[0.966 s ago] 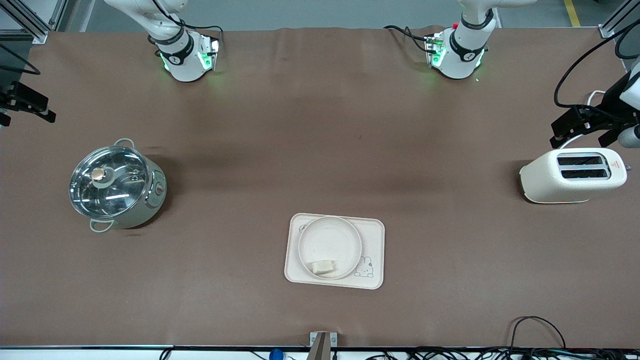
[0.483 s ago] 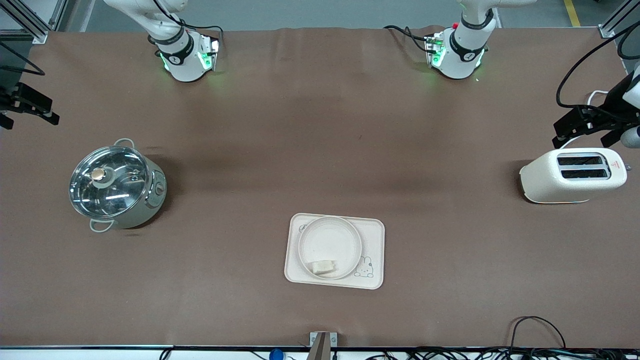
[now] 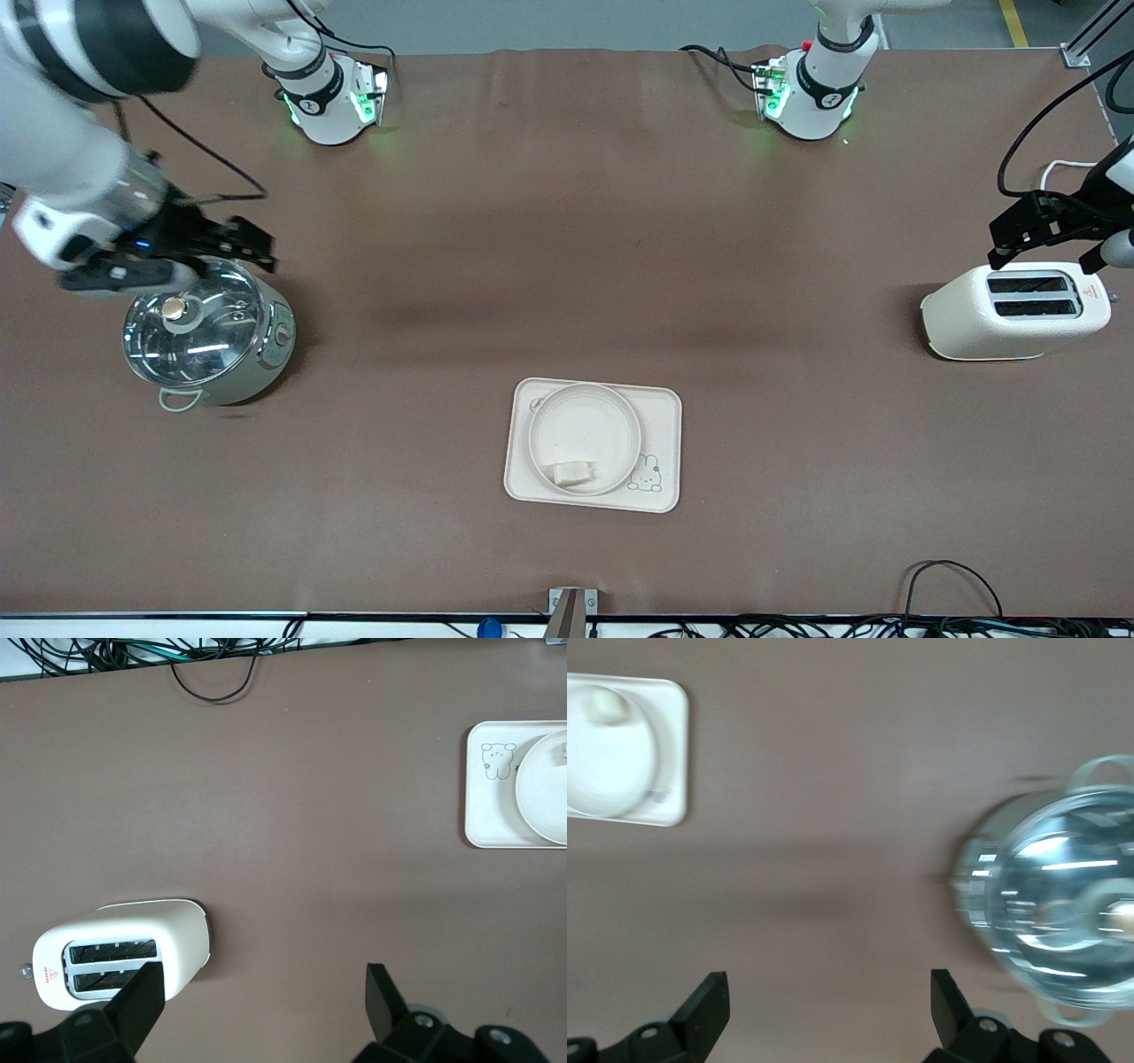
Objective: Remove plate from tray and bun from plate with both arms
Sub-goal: 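Reach the right gripper over the white plate rim on the tray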
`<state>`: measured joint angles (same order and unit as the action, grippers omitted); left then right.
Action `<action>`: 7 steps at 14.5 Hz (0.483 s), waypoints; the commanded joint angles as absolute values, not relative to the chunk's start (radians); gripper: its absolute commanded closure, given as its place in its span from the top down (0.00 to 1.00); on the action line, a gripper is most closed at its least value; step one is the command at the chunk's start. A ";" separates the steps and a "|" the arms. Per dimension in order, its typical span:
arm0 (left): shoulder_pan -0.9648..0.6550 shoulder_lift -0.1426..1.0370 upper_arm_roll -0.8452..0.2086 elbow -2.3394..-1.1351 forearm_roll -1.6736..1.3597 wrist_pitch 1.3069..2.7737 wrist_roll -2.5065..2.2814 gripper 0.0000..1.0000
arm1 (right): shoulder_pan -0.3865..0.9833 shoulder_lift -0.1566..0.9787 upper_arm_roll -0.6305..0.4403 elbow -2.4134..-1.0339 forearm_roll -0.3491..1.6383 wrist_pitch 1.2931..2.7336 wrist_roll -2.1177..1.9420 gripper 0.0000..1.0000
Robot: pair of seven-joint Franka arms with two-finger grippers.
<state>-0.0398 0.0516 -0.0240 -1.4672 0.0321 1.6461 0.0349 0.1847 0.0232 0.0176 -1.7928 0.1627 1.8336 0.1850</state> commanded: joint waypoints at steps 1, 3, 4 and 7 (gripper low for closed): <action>-0.037 0.063 -0.026 -1.443 0.041 1.631 0.031 1.00 | 0.260 0.119 0.006 -1.792 0.261 1.963 0.297 1.00; -0.040 0.063 -0.026 -1.442 0.043 1.631 0.026 1.00 | 0.342 0.229 0.006 -1.766 0.300 2.115 0.389 1.00; -0.040 0.063 -0.026 -1.442 0.043 1.631 0.026 1.00 | 0.379 0.292 0.006 -1.737 0.311 2.187 0.426 1.00; -0.043 0.063 -0.026 -1.440 0.043 1.631 0.028 1.00 | 0.439 0.487 0.006 -1.617 0.314 2.344 0.492 1.00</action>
<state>-0.0392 0.0548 -0.0239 -1.4654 0.0321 1.6454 0.0334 0.4093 0.3543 0.0179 -1.7407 0.2926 2.3046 0.4528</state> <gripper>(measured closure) 0.000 0.000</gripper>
